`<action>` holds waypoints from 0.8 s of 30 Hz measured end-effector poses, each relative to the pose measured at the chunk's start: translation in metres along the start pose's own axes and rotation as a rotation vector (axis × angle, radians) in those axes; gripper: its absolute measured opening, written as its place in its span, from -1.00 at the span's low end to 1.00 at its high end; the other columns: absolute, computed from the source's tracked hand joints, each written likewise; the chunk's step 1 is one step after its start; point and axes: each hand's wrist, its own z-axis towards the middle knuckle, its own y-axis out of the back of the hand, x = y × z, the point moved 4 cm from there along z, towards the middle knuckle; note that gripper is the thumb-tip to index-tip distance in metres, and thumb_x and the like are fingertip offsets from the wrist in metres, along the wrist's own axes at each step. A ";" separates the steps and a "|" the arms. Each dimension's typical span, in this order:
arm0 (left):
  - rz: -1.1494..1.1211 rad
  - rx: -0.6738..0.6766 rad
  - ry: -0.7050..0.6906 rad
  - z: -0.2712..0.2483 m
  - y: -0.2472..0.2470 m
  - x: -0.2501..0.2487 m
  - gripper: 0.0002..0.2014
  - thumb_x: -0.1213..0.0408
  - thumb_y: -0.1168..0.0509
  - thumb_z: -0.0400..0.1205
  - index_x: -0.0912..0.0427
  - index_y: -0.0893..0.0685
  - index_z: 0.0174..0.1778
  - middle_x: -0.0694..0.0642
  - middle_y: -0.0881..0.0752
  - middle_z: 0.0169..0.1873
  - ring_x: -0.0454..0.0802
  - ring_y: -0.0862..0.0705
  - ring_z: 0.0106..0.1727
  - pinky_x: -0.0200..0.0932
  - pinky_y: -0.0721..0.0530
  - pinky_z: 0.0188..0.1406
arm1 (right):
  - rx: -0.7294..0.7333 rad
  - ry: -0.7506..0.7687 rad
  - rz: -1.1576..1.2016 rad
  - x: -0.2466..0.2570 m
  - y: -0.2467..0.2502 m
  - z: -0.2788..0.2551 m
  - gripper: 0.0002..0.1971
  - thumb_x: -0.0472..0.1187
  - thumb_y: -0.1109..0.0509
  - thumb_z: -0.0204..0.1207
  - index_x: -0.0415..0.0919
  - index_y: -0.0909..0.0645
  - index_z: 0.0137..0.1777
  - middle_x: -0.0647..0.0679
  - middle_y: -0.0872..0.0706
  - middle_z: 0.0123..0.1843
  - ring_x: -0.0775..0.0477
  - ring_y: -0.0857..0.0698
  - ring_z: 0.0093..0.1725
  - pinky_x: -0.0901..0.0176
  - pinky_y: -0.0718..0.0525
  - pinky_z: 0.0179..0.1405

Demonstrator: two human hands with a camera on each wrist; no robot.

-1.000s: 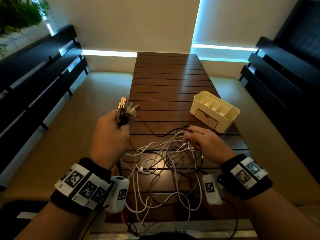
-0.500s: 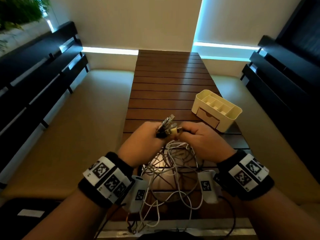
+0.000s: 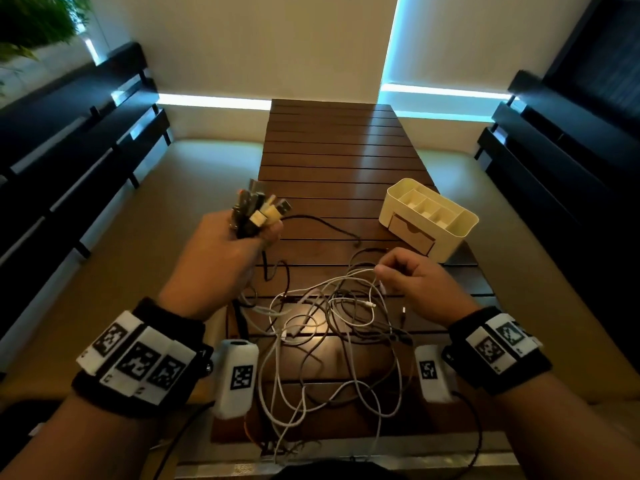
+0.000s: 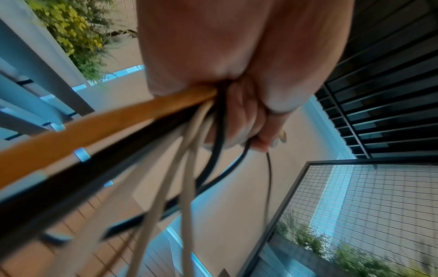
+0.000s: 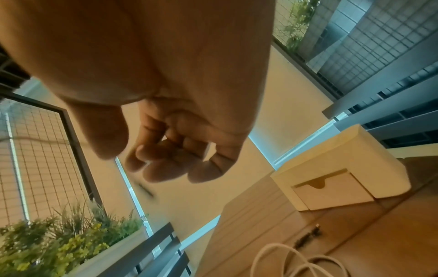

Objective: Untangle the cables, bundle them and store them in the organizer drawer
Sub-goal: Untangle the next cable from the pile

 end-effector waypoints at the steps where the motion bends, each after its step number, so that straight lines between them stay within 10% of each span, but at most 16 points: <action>1: 0.024 0.037 0.014 -0.003 -0.005 0.000 -0.74 -0.16 -0.40 0.46 -0.04 -0.70 -0.30 -0.08 -0.42 -0.64 -0.05 -0.32 -0.60 0.05 -0.36 -0.39 | -0.008 0.020 0.016 0.005 0.002 0.001 -0.89 -0.20 -0.35 0.64 0.04 -0.65 -0.08 0.04 -0.71 -0.14 0.05 -0.71 -0.12 0.13 -0.71 -0.06; 6: 0.154 0.142 0.023 -0.016 -0.026 -0.006 -0.79 0.14 -0.36 0.66 0.07 -0.65 -0.30 -0.15 -0.50 -0.68 -0.24 -0.40 -0.62 -0.10 -0.38 -0.41 | -0.193 0.132 0.103 0.035 0.017 -0.007 -0.81 -0.30 -0.29 0.60 0.03 -0.66 -0.04 0.07 -0.66 -0.16 0.27 -0.60 -0.27 0.39 -0.62 -0.28; 11: 0.138 0.221 0.064 -0.024 -0.042 -0.008 -0.80 0.19 -0.37 0.66 0.17 -0.65 -0.25 -0.13 -0.48 -0.65 -0.22 -0.37 -0.60 -0.19 -0.36 -0.49 | 0.037 0.272 0.066 0.075 -0.001 -0.032 -0.79 0.01 -0.30 0.56 -0.02 -0.69 0.05 0.14 -0.72 -0.09 0.09 -0.70 -0.11 0.32 -0.68 -0.14; 24: 0.043 0.255 0.112 -0.044 -0.064 -0.005 -0.70 0.15 -0.33 0.68 0.38 -0.71 -0.08 -0.08 -0.37 -0.64 -0.14 -0.28 -0.61 -0.12 -0.27 -0.53 | 0.149 0.183 -0.079 0.063 -0.016 -0.064 -0.85 -0.19 -0.35 0.66 0.02 -0.66 0.16 0.08 -0.78 -0.26 0.14 -0.77 -0.31 0.32 -0.74 -0.30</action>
